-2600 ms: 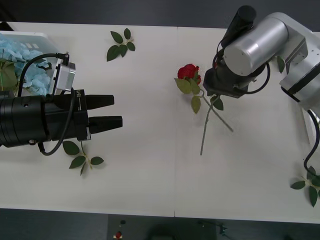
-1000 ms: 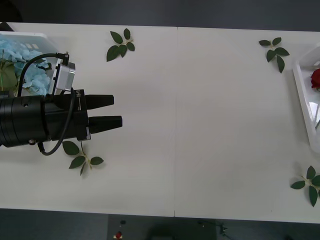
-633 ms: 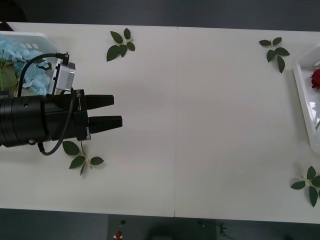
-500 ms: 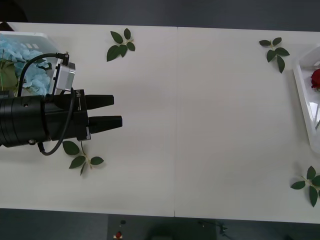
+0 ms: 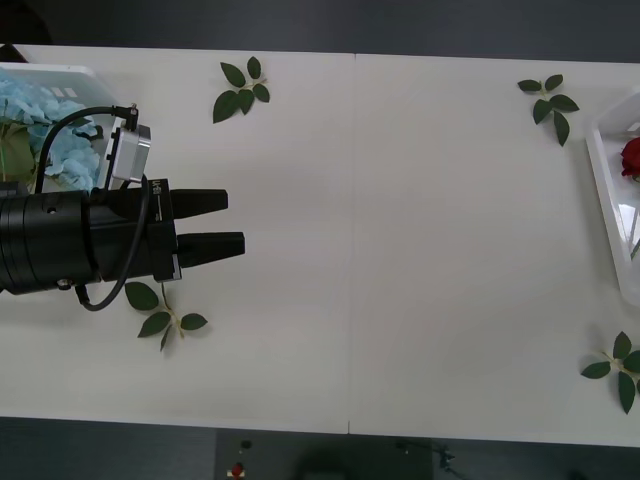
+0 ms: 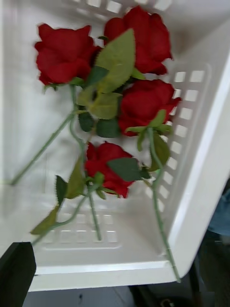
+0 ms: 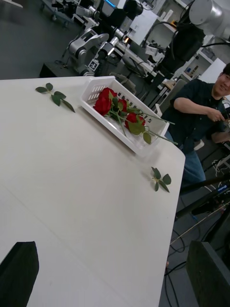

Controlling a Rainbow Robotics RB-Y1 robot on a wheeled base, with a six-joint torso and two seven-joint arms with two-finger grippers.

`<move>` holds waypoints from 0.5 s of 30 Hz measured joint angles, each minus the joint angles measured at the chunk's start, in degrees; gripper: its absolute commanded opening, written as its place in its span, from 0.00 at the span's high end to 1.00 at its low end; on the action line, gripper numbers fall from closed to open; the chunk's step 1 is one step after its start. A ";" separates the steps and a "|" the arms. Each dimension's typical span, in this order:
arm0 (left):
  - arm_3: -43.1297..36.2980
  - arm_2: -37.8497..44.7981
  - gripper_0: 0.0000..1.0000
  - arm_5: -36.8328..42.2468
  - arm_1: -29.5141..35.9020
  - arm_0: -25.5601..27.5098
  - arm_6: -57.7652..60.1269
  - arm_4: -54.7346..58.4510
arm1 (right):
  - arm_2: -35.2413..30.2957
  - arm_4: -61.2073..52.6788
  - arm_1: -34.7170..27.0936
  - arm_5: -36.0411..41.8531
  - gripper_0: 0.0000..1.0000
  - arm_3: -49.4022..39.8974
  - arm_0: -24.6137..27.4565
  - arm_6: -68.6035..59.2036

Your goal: Put the red flowers into the right box and the blue flowers into the left box

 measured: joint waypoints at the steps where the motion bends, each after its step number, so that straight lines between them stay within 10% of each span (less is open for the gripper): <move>1: 0.00 0.00 0.10 0.00 0.00 0.00 0.00 0.00 | -0.49 -0.47 0.13 0.81 0.00 -1.44 0.00 -2.59; 15: 0.05 0.00 0.10 0.00 0.00 0.00 0.00 0.00 | 0.93 0.88 13.69 -0.26 0.00 -32.18 0.32 -58.25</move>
